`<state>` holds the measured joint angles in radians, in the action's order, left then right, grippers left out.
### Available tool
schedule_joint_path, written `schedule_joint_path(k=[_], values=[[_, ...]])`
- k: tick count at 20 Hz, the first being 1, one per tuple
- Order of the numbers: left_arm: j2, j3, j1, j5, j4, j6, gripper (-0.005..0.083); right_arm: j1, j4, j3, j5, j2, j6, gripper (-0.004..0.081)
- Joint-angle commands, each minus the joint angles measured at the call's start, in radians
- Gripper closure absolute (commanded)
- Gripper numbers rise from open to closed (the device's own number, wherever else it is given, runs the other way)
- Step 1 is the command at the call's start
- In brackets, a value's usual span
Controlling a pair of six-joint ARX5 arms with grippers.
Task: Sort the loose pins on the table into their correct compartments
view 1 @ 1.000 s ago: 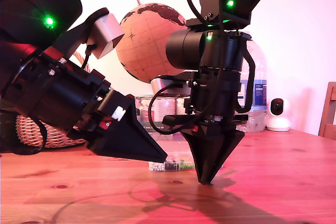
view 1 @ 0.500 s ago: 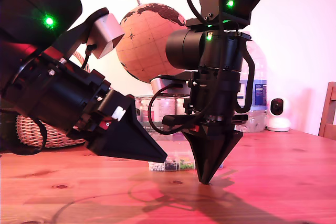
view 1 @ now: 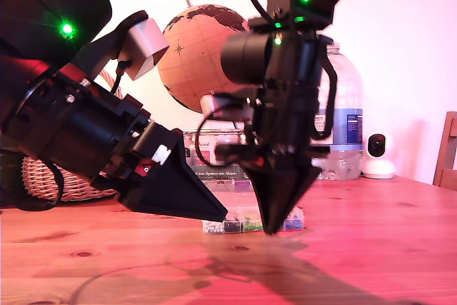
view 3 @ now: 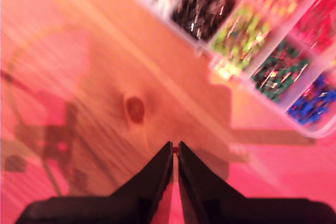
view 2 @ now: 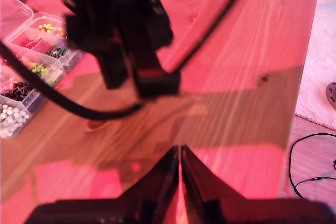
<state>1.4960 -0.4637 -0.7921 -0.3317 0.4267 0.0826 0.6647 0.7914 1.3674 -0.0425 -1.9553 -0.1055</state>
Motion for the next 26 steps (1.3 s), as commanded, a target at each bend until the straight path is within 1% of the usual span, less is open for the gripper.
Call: schedule_joint_path(k=[1,7,12,13,18,22,26], values=[[0.016,0.002,-0.005,0.000,0.007,0.003,0.0797,0.009,0.017,0.021,-0.002,-0.021,0.000,0.0783],[0.016,0.002,-0.005,0.000,0.007,0.003,0.0797,0.008,0.049,0.102,0.005,-0.020,0.000,0.0783],[0.016,0.002,-0.005,0.000,0.008,0.003,0.0797,0.008,0.043,0.172,0.067,-0.020,0.000,0.0783],[0.016,0.002,-0.005,0.000,0.007,0.004,0.0797,0.008,0.034,0.174,0.083,-0.020,0.001,0.0783],[0.016,0.002,-0.005,0.000,0.008,0.003,0.0797,-0.026,-0.009,0.174,0.105,-0.029,0.005,0.0783],[0.016,0.002,-0.005,0.000,0.008,0.003,0.0797,-0.063,-0.026,0.174,0.104,-0.031,0.012,0.0783],[0.016,0.002,-0.005,0.000,0.008,0.003,0.0797,-0.082,-0.053,0.174,0.102,-0.034,0.011,0.0783]])
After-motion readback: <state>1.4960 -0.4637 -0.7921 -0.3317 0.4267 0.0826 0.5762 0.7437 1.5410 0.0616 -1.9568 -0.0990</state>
